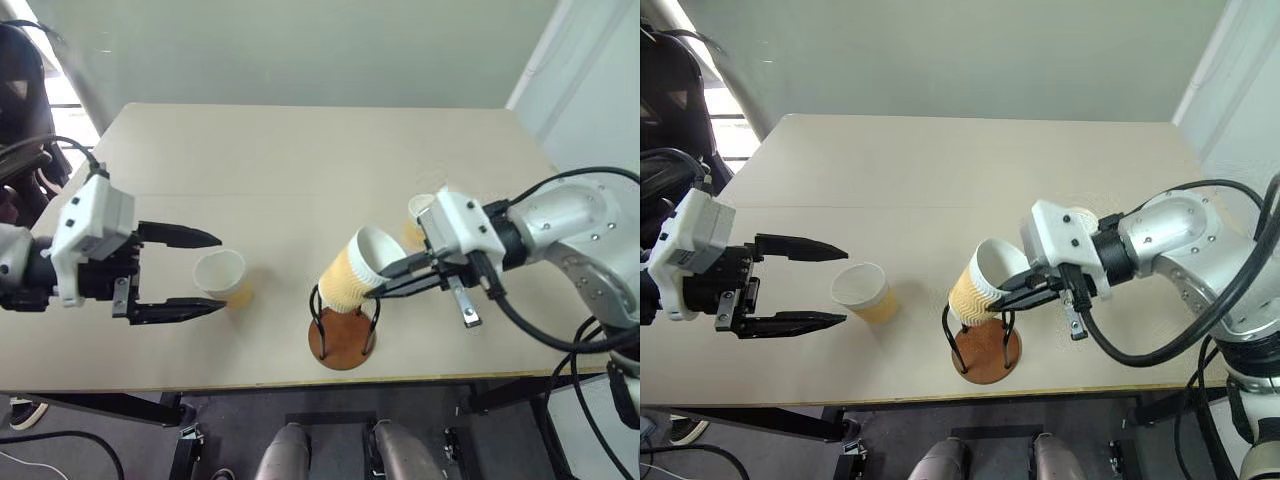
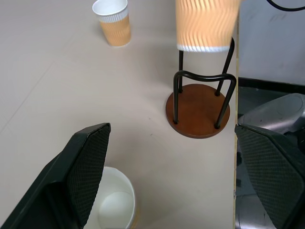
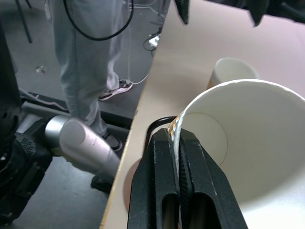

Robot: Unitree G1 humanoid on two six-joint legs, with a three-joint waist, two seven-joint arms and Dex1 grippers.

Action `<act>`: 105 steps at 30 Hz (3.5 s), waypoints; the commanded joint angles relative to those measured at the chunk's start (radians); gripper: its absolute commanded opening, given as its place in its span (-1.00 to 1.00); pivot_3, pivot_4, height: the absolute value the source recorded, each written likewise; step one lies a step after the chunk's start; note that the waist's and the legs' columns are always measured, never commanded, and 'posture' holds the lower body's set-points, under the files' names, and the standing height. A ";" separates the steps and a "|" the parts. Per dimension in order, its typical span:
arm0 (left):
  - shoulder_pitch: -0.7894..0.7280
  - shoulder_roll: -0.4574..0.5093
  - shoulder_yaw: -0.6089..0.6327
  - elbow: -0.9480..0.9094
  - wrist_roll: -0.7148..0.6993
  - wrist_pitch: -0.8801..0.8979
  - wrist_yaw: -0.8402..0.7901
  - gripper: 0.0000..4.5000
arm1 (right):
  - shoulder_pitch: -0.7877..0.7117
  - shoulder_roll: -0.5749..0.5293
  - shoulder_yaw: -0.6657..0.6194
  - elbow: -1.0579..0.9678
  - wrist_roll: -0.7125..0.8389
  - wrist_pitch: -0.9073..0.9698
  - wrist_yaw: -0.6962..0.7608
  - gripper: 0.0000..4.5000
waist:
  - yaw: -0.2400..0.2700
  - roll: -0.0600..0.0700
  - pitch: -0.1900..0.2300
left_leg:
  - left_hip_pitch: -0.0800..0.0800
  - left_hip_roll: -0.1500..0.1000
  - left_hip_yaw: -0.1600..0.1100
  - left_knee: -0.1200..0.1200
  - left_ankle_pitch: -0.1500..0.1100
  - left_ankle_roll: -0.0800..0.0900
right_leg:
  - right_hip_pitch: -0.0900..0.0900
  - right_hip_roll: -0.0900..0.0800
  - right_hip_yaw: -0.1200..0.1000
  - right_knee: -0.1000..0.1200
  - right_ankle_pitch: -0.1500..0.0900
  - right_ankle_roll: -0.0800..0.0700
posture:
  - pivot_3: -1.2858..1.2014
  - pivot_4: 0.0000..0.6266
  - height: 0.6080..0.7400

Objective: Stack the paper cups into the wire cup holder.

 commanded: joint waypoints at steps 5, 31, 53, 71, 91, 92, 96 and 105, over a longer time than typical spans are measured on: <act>0.003 0.026 0.048 -0.029 -0.004 0.007 0.001 1.00 | 0.015 0.011 0.018 -0.046 -0.011 0.003 -0.012 -1.00 | 0.000 0.000 0.000 | 0.000 0.000 0.000 0.000 0.000 0.000 | 0.000 0.001 0.000 0.001 0.000 0.000 | 0.03 -0.52 1.00; 0.005 0.023 0.041 -0.043 0.014 0.001 0.016 1.00 | 0.031 0.027 0.035 -0.032 -0.069 -0.048 -0.002 -0.46 | 0.000 0.000 0.000 | 0.000 0.001 0.000 0.000 0.000 0.000 | 0.000 0.001 0.000 0.001 0.000 -0.001 | 0.03 -0.52 1.00; -0.002 0.019 0.027 -0.043 0.023 -0.004 0.028 1.00 | -0.053 0.041 0.027 0.009 -0.124 -0.151 0.043 0.99 | -0.001 0.000 0.000 | 0.001 0.002 0.000 0.000 0.000 0.000 | 0.000 0.001 0.000 0.002 0.001 -0.001 | 0.03 -0.52 1.00; 0.002 0.020 0.034 -0.034 0.026 -0.009 0.027 1.00 | -0.318 -0.015 0.112 1.041 -0.633 -0.686 0.017 0.99 | 0.005 -0.001 -0.001 | 0.001 0.002 -0.002 0.002 0.000 0.000 | -0.001 0.000 0.000 0.004 0.003 -0.005 | 0.03 -0.52 1.00; 0.118 0.007 0.184 -0.132 -0.002 0.077 0.056 1.00 | -0.430 0.173 0.139 1.501 -0.845 -1.017 0.044 0.99 | -0.008 0.001 0.001 | 0.000 0.010 -0.002 -0.002 0.000 -0.001 | -0.008 0.001 -0.002 0.013 0.003 -0.007 | 0.03 -0.52 1.00; 0.119 0.006 0.185 -0.135 -0.003 0.079 0.059 1.00 | -0.431 0.178 0.140 1.503 -0.848 -1.019 0.044 0.99 | -0.008 0.001 0.001 | 0.000 0.010 -0.002 -0.002 0.000 -0.001 | -0.008 0.001 -0.002 0.013 0.003 -0.008 | 0.03 -0.52 1.00; 0.129 0.003 0.194 -0.142 -0.006 0.083 0.061 1.00 | -0.428 0.196 0.144 1.511 -0.863 -1.025 0.051 0.99 | -0.007 0.001 0.001 | 0.000 0.010 -0.002 -0.002 0.000 -0.001 | -0.009 0.001 -0.002 0.013 0.004 -0.008 | 0.03 -0.52 1.00; 0.155 0.001 0.222 -0.158 -0.013 0.092 0.067 1.00 | -0.424 0.226 0.173 1.607 -0.967 -1.077 -0.026 0.61 | -0.007 0.001 0.001 | 0.000 0.010 -0.002 -0.002 0.000 -0.001 | -0.009 0.001 -0.002 0.013 0.004 -0.008 | 0.03 -0.52 1.00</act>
